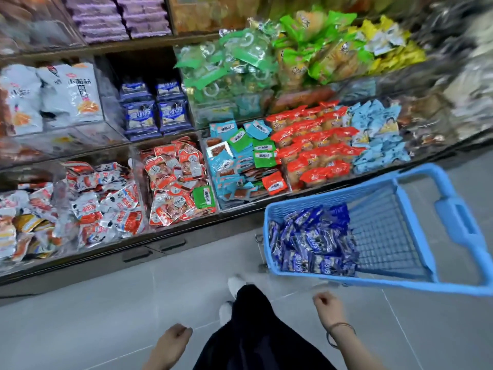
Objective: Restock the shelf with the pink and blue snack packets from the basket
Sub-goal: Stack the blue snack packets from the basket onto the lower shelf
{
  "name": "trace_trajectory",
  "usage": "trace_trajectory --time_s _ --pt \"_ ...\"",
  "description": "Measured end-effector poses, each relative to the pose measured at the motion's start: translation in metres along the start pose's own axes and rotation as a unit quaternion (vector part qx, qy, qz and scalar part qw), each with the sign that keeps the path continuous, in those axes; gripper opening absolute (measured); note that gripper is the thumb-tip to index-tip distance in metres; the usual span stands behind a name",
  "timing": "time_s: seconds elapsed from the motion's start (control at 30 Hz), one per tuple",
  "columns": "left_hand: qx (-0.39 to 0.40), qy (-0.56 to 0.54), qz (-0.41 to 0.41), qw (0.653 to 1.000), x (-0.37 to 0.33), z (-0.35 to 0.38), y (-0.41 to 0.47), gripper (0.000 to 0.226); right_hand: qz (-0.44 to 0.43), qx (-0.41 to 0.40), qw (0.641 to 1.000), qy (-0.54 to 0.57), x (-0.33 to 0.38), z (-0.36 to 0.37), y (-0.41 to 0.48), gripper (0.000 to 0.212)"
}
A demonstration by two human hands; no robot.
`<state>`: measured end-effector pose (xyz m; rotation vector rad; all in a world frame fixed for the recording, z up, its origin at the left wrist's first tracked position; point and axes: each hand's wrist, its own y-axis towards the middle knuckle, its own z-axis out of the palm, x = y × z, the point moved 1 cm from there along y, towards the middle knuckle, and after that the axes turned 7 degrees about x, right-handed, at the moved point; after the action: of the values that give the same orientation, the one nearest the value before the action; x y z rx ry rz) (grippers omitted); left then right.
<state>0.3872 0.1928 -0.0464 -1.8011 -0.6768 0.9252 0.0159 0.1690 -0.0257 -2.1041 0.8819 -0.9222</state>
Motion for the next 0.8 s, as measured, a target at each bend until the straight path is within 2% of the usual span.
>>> trace_trajectory --time_s 0.07,0.2,0.37,0.5,0.67,0.8 --pt "-0.003 -0.005 -0.002 1.0 0.0 0.014 -0.004 0.021 0.014 -0.005 1.0 0.008 -0.013 -0.016 -0.003 0.022" --pt "-0.011 0.001 0.003 1.0 -0.012 0.035 -0.008 0.021 0.011 -0.019 0.999 -0.032 -0.023 -0.048 0.004 0.032" --pt "-0.009 0.006 0.017 1.0 -0.052 0.065 0.009 0.02 -0.01 -0.032 0.999 -0.027 -0.021 -0.098 0.039 0.013" --pt "-0.029 0.017 0.038 0.999 -0.1 0.097 0.033 0.022 -0.022 0.007 0.998 -0.05 -0.031 -0.132 0.086 0.012" --pt "-0.062 -0.016 0.026 0.998 -0.161 0.153 0.048 0.019 0.014 0.068 0.996 -0.063 -0.038 -0.167 0.143 0.016" --pt "-0.113 -0.073 0.014 0.991 -0.2 0.186 0.066 0.046 0.036 0.08 0.994 -0.06 -0.04 -0.177 0.184 0.02"
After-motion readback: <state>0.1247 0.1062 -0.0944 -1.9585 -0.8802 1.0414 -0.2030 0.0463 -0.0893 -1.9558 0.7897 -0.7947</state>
